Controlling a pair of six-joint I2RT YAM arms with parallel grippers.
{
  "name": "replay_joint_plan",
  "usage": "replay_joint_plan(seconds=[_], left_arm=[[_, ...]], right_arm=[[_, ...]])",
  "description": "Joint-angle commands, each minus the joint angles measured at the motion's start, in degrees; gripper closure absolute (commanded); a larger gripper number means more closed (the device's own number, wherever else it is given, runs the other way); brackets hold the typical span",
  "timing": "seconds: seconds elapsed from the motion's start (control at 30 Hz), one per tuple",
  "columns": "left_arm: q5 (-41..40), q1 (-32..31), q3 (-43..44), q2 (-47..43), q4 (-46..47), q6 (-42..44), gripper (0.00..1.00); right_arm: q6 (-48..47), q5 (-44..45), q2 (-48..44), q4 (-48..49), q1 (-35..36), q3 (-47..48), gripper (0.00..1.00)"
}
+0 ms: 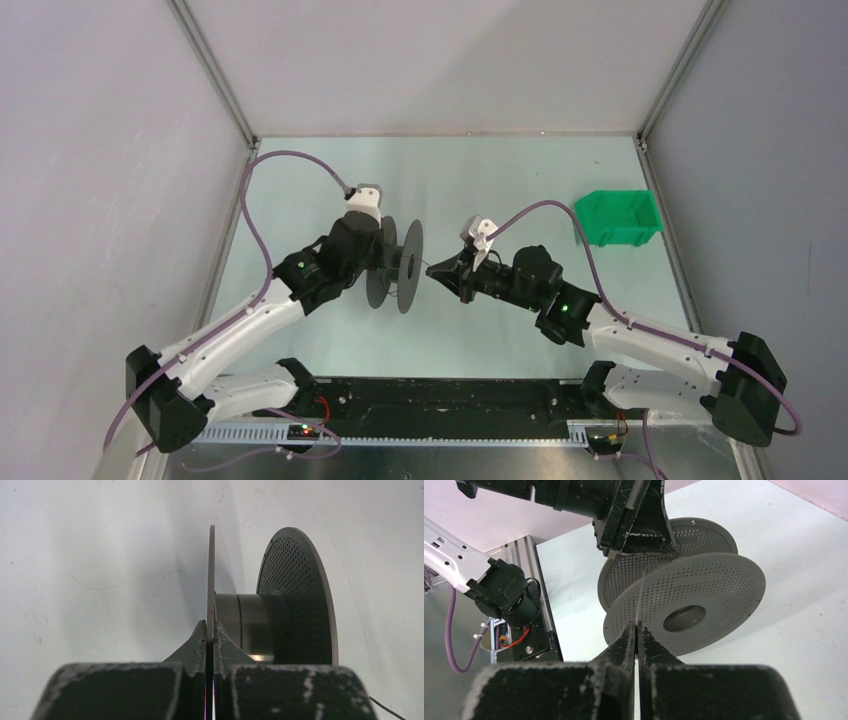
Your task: Wrap the cables
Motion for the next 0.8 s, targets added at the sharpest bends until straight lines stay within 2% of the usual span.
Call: replay_joint_plan(seconds=[0.0, 0.17, 0.43, 0.6, 0.77], left_arm=[[-1.3, -0.2, 1.1, 0.4, 3.2, -1.2, 1.00], [5.7, -0.3, 0.5, 0.3, 3.2, 5.1, 1.00], [17.5, -0.2, -0.6, -3.7, 2.5, 12.4, 1.00], [22.6, 1.9, -0.8, -6.6, 2.1, 11.4, 1.00], [37.2, 7.9, -0.5, -8.6, 2.9, 7.8, 1.00]], right_arm=[[0.4, 1.0, 0.1, 4.2, -0.3, 0.4, 1.00], [-0.9, -1.7, -1.5, 6.2, -2.8, 0.4, 1.00], [-1.9, -8.7, -3.2, 1.8, -12.2, 0.3, 1.00], [2.4, -13.6, -4.2, -2.2, -17.0, 0.0, 1.00], [4.3, -17.1, -5.8, -1.4, -19.1, -2.6, 1.00]])
